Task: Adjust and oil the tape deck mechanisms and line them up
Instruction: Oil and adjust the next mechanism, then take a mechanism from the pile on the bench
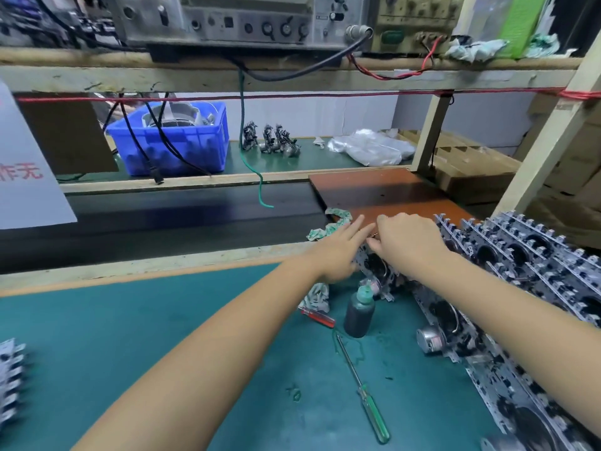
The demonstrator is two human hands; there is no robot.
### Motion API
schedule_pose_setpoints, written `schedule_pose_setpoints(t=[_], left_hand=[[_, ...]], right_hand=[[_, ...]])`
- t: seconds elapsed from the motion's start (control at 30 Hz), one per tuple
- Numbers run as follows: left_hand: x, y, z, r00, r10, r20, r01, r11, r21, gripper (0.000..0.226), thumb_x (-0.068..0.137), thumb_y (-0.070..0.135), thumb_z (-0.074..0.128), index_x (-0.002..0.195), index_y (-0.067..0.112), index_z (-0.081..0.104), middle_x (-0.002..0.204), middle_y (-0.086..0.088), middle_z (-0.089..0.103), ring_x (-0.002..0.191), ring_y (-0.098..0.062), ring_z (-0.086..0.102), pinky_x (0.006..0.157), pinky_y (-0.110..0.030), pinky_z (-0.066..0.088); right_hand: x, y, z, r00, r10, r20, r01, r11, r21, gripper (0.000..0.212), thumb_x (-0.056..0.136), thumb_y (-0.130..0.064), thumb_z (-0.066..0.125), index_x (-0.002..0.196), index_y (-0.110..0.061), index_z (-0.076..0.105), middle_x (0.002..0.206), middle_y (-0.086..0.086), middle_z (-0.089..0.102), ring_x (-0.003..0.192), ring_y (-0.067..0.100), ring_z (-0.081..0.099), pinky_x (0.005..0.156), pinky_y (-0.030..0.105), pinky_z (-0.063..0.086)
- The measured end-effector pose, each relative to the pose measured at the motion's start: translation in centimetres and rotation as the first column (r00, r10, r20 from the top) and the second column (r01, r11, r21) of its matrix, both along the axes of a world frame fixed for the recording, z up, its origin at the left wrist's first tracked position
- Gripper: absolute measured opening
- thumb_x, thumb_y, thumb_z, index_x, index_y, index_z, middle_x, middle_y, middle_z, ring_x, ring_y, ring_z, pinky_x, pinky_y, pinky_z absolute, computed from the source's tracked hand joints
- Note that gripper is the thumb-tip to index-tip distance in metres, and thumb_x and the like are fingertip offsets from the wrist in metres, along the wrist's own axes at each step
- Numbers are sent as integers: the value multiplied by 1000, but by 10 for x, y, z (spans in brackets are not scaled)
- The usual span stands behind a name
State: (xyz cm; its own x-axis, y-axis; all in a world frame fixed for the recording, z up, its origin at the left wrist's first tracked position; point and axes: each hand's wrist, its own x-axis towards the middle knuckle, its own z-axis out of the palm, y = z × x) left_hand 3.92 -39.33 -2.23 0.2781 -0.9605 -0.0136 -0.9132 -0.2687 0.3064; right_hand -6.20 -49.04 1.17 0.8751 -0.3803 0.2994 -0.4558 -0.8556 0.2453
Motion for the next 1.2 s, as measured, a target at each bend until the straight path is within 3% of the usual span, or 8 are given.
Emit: schedule_pose_setpoints(t=[0.23,0.37,0.5,0.57,0.73,0.9,1.0,1.2], left_hand=[[-11,127,26,977,194,-92,-213,918,-335,36,90,17,57,125,11,51,134,-4,48,125,-20,42,100,-38,37],[-15,235,10,897,427,116,-417,903,-102,39,93,34,52,130,24,50,145,7,38,132,-14,35,106,-32,31],[-16,325,4,658,690,302,-726,687,13,52,94,51,45,141,33,33,149,10,30,134,-10,34,104,-26,29],[-16,361,9,517,795,317,-830,556,-42,52,92,49,50,139,27,40,141,4,42,126,-17,43,98,-31,36],[-24,405,18,269,921,283,-934,321,-155,25,90,44,58,99,20,61,98,-2,60,96,-26,59,64,-34,38],[-49,409,-10,192,958,212,-967,222,-128,38,82,31,70,83,-3,53,66,-27,61,57,-43,63,47,-38,41],[-44,410,-25,120,989,90,-980,132,-151,45,91,32,58,109,-7,46,73,-29,64,71,-46,65,55,-41,41],[-25,410,-35,28,995,-93,-958,0,-286,57,90,40,58,109,-7,33,80,-33,64,79,-48,63,60,-38,32]], right_hand=[[3,116,42,923,364,124,-378,917,129,19,94,-34,45,106,-20,50,98,2,66,90,30,60,61,32,33],[8,195,6,853,497,157,-506,715,482,18,95,-30,45,109,-22,50,100,1,65,95,28,58,70,35,42],[38,254,-38,830,549,98,-423,504,753,21,96,-24,46,109,-15,60,105,7,67,101,27,58,85,36,47],[55,286,-55,837,535,116,-348,358,866,21,96,-19,47,105,-9,63,104,12,68,97,29,61,84,35,49],[93,359,-69,934,343,100,-22,-224,974,26,98,-24,48,79,-6,50,71,13,55,45,22,52,49,32,49],[116,384,-73,965,261,-7,96,-330,939,24,93,-21,57,91,-1,45,76,13,51,44,19,56,48,26,53],[116,380,-75,976,214,-36,125,-418,900,35,90,-15,63,111,10,51,72,12,50,37,15,56,45,24,52],[106,371,-70,968,247,-52,146,-376,915,9,91,-3,59,90,4,54,67,12,52,36,12,55,47,22,53]])
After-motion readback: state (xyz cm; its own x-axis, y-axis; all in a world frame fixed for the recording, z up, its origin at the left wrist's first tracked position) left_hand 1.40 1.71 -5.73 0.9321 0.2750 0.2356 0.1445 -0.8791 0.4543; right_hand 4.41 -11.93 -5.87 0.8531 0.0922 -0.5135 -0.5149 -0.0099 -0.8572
